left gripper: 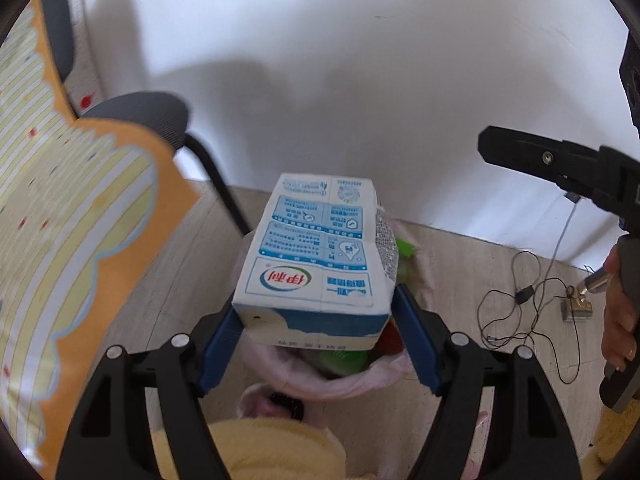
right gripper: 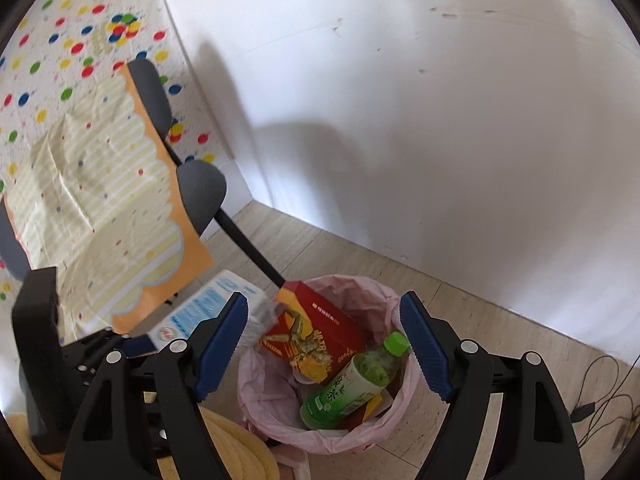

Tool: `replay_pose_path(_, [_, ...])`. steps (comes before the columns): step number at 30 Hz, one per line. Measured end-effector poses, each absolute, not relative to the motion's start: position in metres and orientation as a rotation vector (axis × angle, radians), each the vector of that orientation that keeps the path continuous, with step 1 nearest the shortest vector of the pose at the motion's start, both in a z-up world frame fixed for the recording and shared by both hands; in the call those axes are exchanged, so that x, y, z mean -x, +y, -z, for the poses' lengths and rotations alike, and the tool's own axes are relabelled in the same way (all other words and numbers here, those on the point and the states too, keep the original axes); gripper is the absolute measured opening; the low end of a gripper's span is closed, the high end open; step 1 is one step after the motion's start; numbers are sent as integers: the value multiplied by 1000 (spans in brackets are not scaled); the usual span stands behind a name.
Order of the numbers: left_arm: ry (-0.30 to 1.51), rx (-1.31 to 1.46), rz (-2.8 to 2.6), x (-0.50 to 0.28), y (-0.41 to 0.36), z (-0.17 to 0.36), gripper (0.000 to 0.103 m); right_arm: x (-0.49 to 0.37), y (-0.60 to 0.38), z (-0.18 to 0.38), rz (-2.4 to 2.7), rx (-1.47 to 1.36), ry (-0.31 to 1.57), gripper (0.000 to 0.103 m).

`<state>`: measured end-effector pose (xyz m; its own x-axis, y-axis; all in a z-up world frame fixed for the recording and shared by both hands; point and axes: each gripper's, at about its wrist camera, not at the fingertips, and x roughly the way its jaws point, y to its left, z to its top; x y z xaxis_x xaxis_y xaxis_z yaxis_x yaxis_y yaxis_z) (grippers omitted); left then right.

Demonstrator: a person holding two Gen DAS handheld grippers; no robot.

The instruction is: Collect trash

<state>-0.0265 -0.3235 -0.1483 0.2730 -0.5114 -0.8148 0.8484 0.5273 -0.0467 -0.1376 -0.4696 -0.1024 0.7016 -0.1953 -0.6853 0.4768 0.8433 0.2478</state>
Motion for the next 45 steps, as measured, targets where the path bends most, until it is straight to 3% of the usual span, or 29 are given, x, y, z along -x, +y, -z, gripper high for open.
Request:
replay_pose_path(1, [879,-445,966,28,-330,151,74,139,-471,102,390,-437,698,79])
replay_pose_path(3, [863,-450,961,25,-341,157,90,141,-473,102,394,-443,700,79])
replay_pose_path(4, [865,-448,951,23,-344,159,92,142,-474,103,396,-443,707,79])
replay_pose_path(12, [959,-309,831,-5,-306,160,92,142,-459,113,374,-429,774,79])
replay_pose_path(20, [909,-284,729,-4,-252,132,92,131,-421,109,286,-394,845,79])
replay_pose_path(24, [887,-304,676,8,-225,116,96,132,-398,96,270,-352,880,80])
replay_pose_path(31, [868,-309,607,27,-184,80,96,142,-363,55,248,-270,898,91])
replay_pose_path(39, [843,-314,557,41,-152,48,96,144,-335,2,218,-186,816,92])
replay_pose_path(45, [854,-252,464,37,-121,34,96,140,-323,-5,245,-107,826,92])
